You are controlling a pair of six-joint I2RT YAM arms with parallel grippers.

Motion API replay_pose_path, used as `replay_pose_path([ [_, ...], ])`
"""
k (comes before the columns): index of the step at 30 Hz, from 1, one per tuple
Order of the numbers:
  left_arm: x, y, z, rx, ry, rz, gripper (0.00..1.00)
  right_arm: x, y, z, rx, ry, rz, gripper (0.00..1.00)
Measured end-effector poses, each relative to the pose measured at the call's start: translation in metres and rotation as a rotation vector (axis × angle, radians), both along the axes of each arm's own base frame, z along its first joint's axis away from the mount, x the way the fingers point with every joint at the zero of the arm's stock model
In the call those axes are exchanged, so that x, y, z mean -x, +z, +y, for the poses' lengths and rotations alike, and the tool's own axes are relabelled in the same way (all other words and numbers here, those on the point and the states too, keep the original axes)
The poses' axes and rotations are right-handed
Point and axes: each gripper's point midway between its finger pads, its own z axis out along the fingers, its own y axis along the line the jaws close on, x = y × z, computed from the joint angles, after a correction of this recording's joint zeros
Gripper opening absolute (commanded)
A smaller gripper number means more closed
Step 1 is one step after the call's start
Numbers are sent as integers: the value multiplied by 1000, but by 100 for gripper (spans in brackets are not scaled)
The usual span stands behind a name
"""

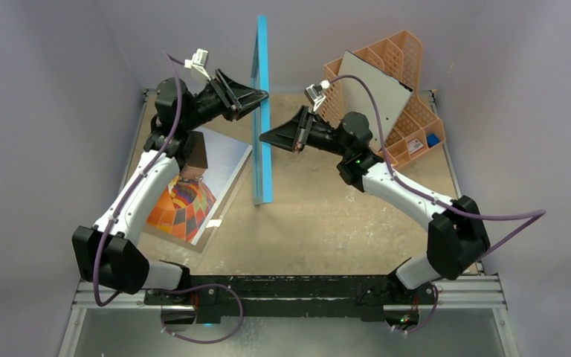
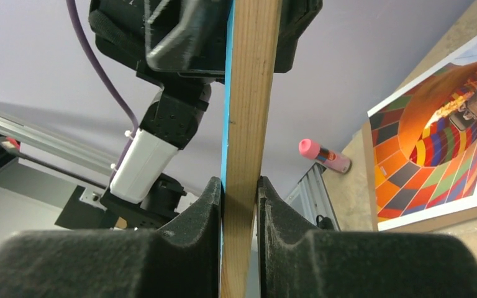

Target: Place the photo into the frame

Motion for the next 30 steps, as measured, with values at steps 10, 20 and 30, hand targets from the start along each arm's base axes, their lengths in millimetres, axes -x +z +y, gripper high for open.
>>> replay_pose_path([
  [10,23,4,17,-112,72,-60,84,5,-2,-10,124,-46,62,0],
  [20,15,-39,37,-326,176,2,85,8,-1,-13,255,-41,112,0],
  [30,11,-71,56,-470,244,48,85,-1,-4,-8,330,-34,176,0],
])
